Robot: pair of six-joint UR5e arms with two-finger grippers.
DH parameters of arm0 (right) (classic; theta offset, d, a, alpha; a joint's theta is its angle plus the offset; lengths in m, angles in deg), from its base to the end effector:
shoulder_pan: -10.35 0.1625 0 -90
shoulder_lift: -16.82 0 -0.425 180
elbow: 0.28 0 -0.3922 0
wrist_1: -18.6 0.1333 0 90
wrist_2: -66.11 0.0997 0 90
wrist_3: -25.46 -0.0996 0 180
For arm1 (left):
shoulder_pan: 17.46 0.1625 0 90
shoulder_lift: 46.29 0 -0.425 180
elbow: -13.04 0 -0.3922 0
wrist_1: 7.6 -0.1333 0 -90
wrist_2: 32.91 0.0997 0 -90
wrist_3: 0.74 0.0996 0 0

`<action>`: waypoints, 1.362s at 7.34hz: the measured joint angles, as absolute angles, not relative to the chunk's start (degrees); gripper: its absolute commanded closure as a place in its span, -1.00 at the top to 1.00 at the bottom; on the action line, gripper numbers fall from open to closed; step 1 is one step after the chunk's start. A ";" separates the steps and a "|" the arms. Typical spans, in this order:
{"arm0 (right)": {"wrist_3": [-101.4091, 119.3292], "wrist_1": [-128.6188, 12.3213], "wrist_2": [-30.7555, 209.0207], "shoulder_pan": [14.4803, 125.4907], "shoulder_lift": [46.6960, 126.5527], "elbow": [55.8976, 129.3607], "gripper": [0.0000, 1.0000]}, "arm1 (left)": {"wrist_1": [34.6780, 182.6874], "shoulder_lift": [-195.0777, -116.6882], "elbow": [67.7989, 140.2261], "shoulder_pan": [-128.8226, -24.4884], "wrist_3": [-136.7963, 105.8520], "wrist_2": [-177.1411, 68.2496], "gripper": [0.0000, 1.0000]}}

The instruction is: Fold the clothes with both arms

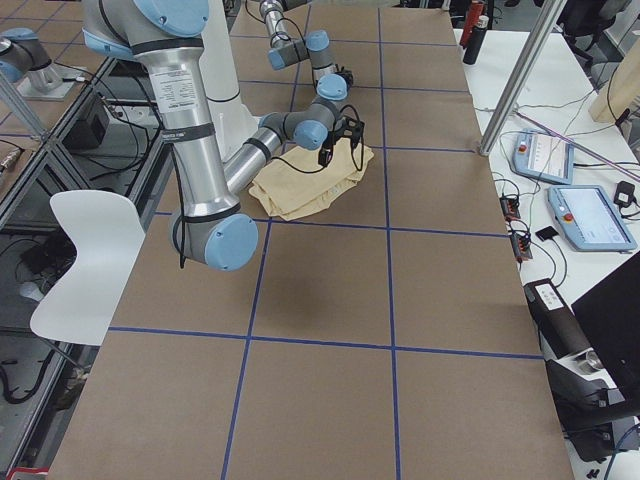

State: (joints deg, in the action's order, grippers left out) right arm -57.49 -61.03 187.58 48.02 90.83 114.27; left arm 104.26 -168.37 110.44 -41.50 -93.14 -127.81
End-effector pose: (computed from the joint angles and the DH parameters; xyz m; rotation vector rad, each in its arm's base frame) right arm -0.3809 -0.3968 0.2923 -0.1445 -0.9953 0.2449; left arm 0.5550 -0.3842 0.2334 0.1258 1.0722 -0.3704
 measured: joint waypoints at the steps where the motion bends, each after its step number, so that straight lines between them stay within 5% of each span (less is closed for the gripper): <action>1: -57.50 -61.01 187.58 48.18 90.82 114.20 1.00 | 104.58 -168.61 109.16 -43.63 -92.85 -127.81 -1.00; 10: -57.51 -60.77 185.13 48.59 90.68 114.08 1.00 | 129.41 -182.03 76.41 -54.97 -83.71 -126.21 -1.00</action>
State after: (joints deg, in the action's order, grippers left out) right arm -57.51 -60.77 185.13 48.59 90.68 114.08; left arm 129.41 -182.03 76.41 -54.97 -83.71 -126.21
